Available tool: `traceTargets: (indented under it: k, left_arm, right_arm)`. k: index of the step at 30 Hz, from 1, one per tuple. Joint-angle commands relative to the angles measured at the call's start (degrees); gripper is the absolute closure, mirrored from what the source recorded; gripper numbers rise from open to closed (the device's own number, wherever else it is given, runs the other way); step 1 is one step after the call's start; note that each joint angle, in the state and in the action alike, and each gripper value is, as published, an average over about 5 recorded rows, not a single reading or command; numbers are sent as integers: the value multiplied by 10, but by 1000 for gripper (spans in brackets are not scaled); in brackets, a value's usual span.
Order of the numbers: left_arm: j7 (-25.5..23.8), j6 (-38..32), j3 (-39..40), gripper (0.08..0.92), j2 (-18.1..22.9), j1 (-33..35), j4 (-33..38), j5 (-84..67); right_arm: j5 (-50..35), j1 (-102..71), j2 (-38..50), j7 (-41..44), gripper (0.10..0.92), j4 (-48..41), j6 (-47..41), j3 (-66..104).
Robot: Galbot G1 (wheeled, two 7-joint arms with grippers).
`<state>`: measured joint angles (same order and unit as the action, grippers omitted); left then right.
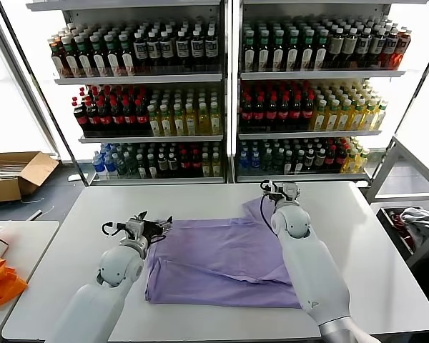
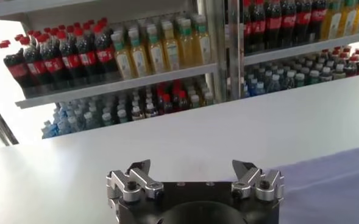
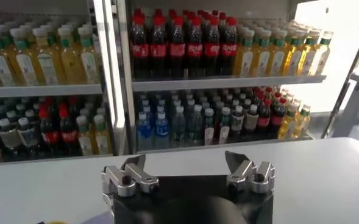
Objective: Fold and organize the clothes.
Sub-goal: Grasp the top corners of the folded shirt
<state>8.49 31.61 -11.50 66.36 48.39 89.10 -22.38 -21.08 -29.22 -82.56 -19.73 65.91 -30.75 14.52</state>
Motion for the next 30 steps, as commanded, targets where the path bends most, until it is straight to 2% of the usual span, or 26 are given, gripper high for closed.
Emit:
traceTargets:
  k: [1,26,30]
  left_arm:
    - [-2,10,8,177,-3,-34,-40,-14]
    - [-2,14,5,178,0,-4,-39,-20]
    - [-2,14,6,199,3,1,-37,-20]
  right_arm:
    - [-10,31,-15,7,203,-61,-1,-5]
    - [12,14,-29,11,203,-84,2,2]
    - [12,8,-26,6,217,-77,-3,3]
